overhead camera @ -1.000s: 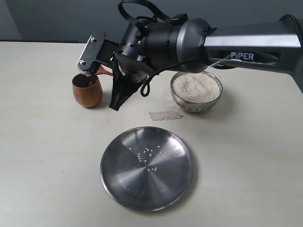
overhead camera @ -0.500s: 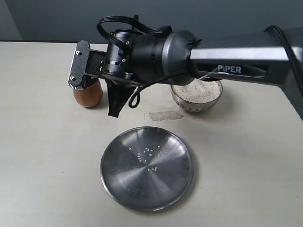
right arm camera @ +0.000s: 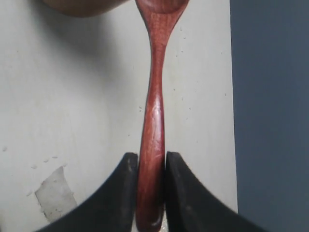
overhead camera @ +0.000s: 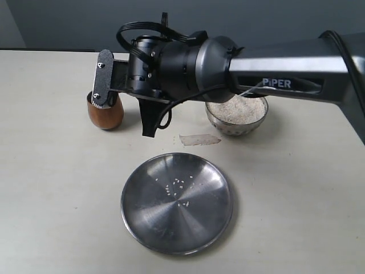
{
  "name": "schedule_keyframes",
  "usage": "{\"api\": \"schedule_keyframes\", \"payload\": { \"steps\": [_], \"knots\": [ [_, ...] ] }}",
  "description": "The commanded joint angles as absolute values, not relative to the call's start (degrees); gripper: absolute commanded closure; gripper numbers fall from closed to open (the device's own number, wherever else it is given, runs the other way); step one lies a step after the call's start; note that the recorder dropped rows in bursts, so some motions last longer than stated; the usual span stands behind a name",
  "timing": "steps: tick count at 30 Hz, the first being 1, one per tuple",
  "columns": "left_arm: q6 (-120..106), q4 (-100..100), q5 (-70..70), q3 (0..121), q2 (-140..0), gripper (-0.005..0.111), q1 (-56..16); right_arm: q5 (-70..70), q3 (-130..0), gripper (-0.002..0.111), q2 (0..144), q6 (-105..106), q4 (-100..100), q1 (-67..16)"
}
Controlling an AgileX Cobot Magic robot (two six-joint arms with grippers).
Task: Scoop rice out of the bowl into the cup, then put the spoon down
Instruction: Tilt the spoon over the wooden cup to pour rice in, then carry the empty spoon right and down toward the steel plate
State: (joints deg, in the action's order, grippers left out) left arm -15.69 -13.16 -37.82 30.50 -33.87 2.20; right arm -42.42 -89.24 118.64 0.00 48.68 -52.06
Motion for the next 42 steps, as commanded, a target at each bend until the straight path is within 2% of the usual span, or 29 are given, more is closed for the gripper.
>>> {"api": "schedule_keyframes", "payload": {
  "steps": [1,23,31,42],
  "knots": [
    [-15.6,-13.2,-37.7,30.9,-34.0,0.106,1.8,-43.0,-89.7,0.109,118.6,0.0,49.9,-52.2],
    [-15.6,-13.2,-37.7,30.9,-34.0,0.106,1.8,-45.2,-89.7,0.109,118.6,0.0,54.7,-55.4],
    [-15.6,-13.2,-37.7,30.9,-34.0,0.106,1.8,-45.4,-89.7,0.109,117.7,-22.9,48.4,-53.5],
    [-15.6,-13.2,-37.7,30.9,-34.0,0.106,1.8,-52.1,-85.9,0.109,109.7,-25.8,36.8,-52.3]
  ]
}}
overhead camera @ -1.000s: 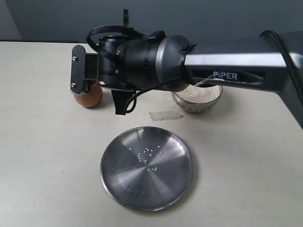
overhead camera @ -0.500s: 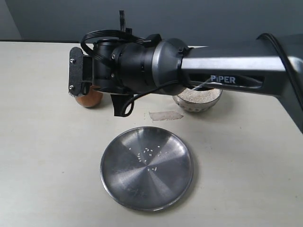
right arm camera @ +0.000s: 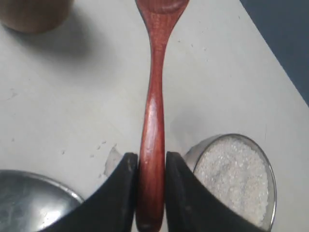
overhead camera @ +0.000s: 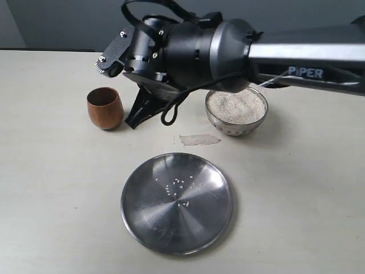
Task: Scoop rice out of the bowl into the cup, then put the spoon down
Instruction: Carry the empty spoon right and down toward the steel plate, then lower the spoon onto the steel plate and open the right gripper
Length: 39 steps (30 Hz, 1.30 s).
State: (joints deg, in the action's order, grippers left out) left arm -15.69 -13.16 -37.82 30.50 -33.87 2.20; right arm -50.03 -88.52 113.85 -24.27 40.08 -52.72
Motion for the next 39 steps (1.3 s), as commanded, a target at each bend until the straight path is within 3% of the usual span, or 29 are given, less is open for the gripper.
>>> {"api": "schedule_keyframes", "payload": {
  "steps": [1,9,14,18,39],
  "knots": [
    [-15.6,-13.2,-37.7,30.9,-34.0,0.106,1.8,-52.1,-84.3,0.109,108.3,-25.8,35.5,-52.3],
    [-15.6,-13.2,-37.7,30.9,-34.0,0.106,1.8,-44.0,-64.9,0.109,97.9,-25.8,26.7,-52.3],
    [-15.6,-13.2,-37.7,30.9,-34.0,0.106,1.8,-25.1,-46.9,0.109,91.6,-25.5,16.9,-52.6],
    [-15.6,-13.2,-37.7,30.9,-34.0,0.106,1.8,-18.4,-39.9,0.109,91.4,-25.2,13.4,-52.7],
    [-15.6,-13.2,-37.7,30.9,-34.0,0.106,1.8,-14.6,-38.5,0.109,96.4,-22.9,13.4,-52.7]
  ]
}}
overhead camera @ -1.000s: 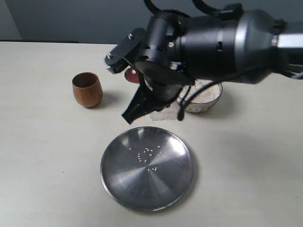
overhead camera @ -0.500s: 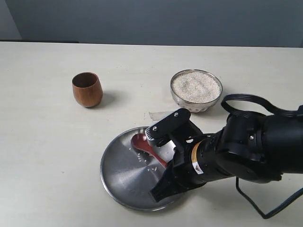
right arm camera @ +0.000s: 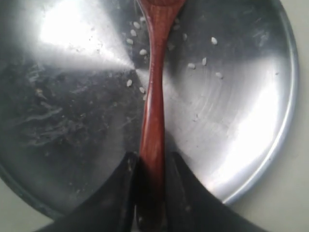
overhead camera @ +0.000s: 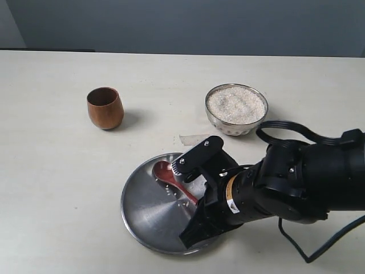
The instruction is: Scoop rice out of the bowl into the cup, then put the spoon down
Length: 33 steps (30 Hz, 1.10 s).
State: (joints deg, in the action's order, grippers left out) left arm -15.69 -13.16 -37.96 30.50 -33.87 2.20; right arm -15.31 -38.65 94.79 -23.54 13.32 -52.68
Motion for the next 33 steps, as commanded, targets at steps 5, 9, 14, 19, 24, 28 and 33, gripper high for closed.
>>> {"api": "schedule_keyframes", "payload": {
  "steps": [5,9,14,19,24,28,33],
  "knots": [
    [-15.6,-13.2,-37.7,30.9,-34.0,0.106,1.8,-12.1,-38.5,0.094,96.9,-22.9,11.9,-52.7],
    [-15.6,-13.2,-37.7,30.9,-34.0,0.106,1.8,-12.2,-38.5,0.076,96.9,-22.9,11.9,-52.7],
    [-15.6,-13.2,-37.7,30.9,-34.0,0.106,1.8,-12.3,-38.5,0.072,96.9,-22.9,11.9,-52.7],
    [-15.6,-13.2,-37.7,30.9,-34.0,0.106,1.8,-14.0,-38.5,0.072,96.2,-22.9,13.2,-52.7],
    [-15.6,-13.2,-37.7,30.9,-34.0,0.106,1.8,-20.8,-38.5,0.073,91.4,-22.9,18.9,-52.7],
    [-15.6,-13.2,-37.7,30.9,-34.0,0.106,1.8,-24.3,-38.5,0.073,84.9,-25.4,23.3,-52.7],
    [-15.6,-13.2,-37.7,30.9,-34.0,0.106,1.8,-29.9,-38.5,0.073,75.7,-32.0,29.5,-52.7]
  ]
}}
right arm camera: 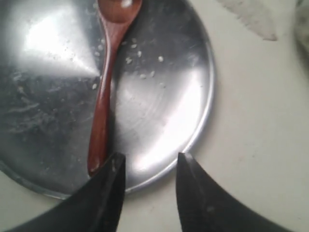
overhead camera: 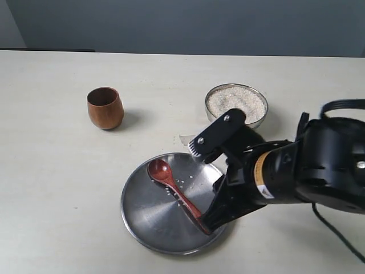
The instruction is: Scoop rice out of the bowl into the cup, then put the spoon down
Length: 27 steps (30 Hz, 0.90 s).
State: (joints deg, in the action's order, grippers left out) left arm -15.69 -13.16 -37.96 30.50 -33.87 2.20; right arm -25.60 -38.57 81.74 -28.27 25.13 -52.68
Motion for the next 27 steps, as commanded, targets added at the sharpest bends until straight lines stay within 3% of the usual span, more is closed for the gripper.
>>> {"api": "schedule_keyframes", "payload": {
  "steps": [1,19,27],
  "knots": [
    [-15.6,-13.2,-37.7,30.9,-34.0,0.106,1.8,-31.3,-38.5,0.073,74.3,-32.0,29.8,-52.7],
    [-15.6,-13.2,-37.7,30.9,-34.0,0.106,1.8,-53.7,-28.3,0.074,45.7,-32.1,35.6,-52.7],
    [-15.6,-13.2,-37.7,30.9,-34.0,0.106,1.8,-53.1,-28.3,0.074,42.6,-32.1,36.3,-52.7]
  ]
}}
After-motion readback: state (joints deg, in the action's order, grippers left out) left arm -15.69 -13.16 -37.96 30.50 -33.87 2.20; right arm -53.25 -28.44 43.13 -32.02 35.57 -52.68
